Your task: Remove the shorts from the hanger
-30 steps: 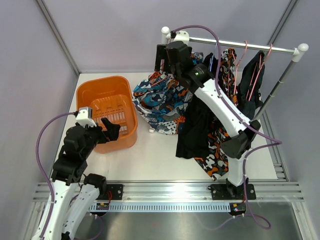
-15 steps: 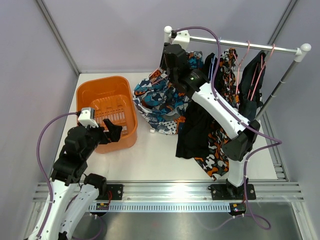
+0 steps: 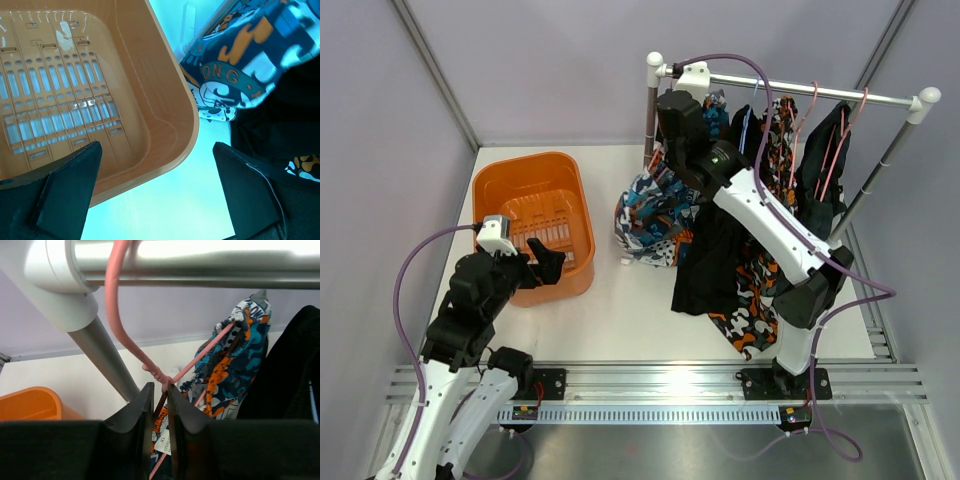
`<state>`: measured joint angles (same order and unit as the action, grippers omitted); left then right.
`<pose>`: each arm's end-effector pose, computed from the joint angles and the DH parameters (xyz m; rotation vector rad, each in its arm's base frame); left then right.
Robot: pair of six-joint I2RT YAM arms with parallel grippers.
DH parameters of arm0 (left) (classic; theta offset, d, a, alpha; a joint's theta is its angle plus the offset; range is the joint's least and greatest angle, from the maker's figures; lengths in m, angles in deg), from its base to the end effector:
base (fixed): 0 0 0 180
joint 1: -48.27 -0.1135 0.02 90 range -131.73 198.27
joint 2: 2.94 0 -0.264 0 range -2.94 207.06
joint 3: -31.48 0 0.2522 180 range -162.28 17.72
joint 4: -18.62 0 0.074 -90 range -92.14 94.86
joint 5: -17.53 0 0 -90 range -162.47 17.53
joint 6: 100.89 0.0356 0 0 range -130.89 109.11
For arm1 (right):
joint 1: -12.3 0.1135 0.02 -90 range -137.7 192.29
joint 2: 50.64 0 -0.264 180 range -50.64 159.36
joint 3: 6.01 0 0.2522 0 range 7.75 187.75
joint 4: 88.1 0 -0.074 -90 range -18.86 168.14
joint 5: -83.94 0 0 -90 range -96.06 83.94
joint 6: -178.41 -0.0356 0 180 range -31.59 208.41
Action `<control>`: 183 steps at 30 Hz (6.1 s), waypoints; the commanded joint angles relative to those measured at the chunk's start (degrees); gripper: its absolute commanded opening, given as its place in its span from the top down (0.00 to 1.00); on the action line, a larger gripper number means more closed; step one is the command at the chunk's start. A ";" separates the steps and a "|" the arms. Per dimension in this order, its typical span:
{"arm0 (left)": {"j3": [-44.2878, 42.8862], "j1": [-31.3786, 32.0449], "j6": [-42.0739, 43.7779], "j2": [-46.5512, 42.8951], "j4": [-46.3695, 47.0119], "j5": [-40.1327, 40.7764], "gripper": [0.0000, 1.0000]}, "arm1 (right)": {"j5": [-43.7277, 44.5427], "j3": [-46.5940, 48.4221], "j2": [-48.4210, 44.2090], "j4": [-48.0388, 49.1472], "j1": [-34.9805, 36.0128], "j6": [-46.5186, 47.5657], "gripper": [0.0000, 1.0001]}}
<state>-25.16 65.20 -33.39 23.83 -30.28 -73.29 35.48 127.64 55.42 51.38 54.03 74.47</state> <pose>0.1018 -0.0315 0.3223 -0.0840 1.9301 -0.4776 0.3252 0.2584 0.4615 0.0884 1.7372 0.0608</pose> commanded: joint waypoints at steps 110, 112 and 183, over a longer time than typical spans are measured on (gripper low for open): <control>-0.37 2.23 1.05 -1.63 1.56 -0.83 0.01 | -15.95 -8.35 -21.40 -7.68 -4.82 7.87 1.00; -0.19 2.23 2.10 -2.15 2.35 -3.39 0.01 | -19.54 -11.07 -23.96 -9.09 -4.82 6.65 1.00; -41.68 40.73 -10.81 59.19 21.42 21.03 0.31 | -8.58 -33.68 -37.16 -9.18 7.31 -9.80 1.00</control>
<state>-67.08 105.65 -43.51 83.19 -14.17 -52.55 26.26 91.75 18.61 39.75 60.37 65.64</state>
